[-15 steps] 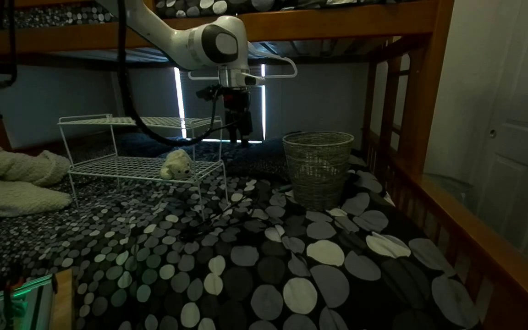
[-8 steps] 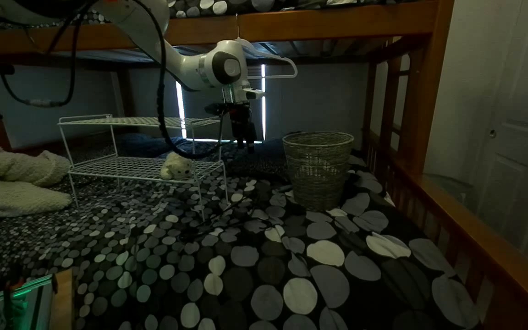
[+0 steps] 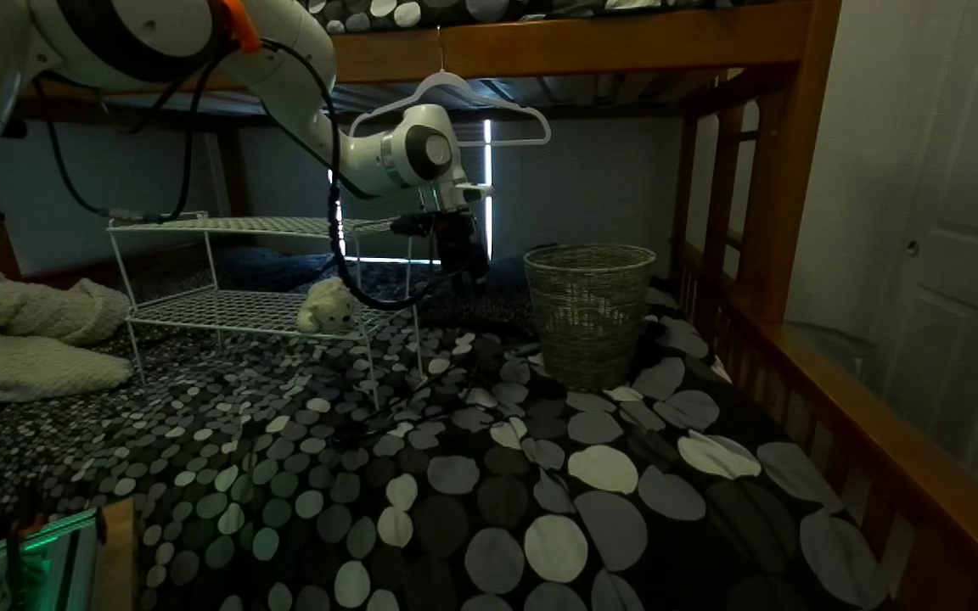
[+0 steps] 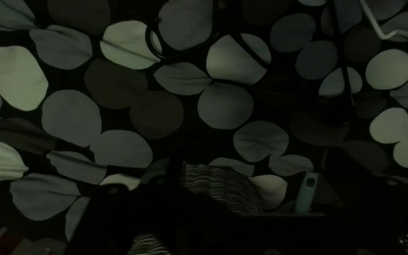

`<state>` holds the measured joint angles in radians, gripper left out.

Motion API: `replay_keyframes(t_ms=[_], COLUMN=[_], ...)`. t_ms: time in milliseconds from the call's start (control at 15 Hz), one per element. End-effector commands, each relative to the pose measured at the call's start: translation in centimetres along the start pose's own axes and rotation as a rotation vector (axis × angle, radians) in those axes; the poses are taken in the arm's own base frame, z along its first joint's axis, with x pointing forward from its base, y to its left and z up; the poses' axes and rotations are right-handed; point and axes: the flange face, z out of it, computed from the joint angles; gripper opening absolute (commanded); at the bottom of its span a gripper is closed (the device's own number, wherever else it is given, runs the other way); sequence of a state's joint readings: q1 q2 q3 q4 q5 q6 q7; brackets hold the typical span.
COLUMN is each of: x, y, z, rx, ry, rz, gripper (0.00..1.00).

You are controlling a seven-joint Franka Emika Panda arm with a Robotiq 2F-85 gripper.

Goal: Pull the rolling brush backward on the bed

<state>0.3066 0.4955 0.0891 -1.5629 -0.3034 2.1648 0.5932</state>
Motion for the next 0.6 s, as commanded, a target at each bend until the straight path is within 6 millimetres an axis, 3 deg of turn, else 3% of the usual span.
replay_keyframes(t_ms=[0, 200, 533], x=[0.1, 0.2, 3.8], y=[-0.1, -0.1, -1.5], z=[-0.2, -0.3, 4.2], rx=[0.000, 0.001, 0.043], ry=[0.001, 0.004, 0.011], rz=[0.000, 0.000, 0.017], gripper=[1.00, 1.00, 1.00])
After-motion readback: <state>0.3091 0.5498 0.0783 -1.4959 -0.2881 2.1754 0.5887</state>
